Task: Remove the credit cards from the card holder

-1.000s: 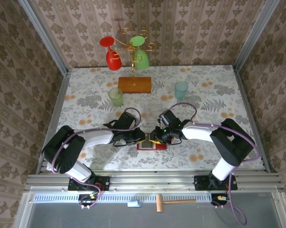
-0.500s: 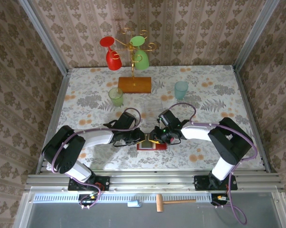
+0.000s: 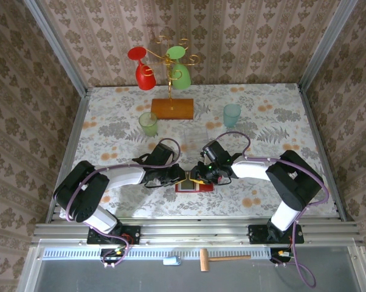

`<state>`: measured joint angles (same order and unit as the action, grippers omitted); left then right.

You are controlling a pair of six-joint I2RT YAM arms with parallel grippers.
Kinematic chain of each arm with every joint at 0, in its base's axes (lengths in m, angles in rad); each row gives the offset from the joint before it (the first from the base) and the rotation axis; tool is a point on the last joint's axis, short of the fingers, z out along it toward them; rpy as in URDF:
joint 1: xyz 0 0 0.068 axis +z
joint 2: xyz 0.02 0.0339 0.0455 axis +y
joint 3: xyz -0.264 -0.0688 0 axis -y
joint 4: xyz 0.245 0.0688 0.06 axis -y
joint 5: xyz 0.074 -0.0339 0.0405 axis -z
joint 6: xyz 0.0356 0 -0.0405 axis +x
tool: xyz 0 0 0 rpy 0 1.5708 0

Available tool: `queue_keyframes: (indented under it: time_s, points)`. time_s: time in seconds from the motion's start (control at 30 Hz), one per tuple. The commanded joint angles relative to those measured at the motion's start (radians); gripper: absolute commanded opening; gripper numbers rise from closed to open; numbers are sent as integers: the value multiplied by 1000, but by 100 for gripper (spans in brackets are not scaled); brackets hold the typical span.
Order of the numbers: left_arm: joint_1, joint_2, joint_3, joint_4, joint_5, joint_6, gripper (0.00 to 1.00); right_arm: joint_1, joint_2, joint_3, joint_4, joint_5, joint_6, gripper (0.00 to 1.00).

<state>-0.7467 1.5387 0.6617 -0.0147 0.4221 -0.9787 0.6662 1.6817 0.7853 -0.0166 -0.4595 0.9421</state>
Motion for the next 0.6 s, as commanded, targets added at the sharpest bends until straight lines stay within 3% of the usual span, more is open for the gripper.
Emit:
queue_keyframes:
  time_s: [0.0,0.57]
  points:
    - [-4,16,26,-22,-6,19,17,-4,-13,17,-88,40,-22,27]
    - [-5,7,24,-21,-5,17,17,-4,-70,23,-91,47,-23,26]
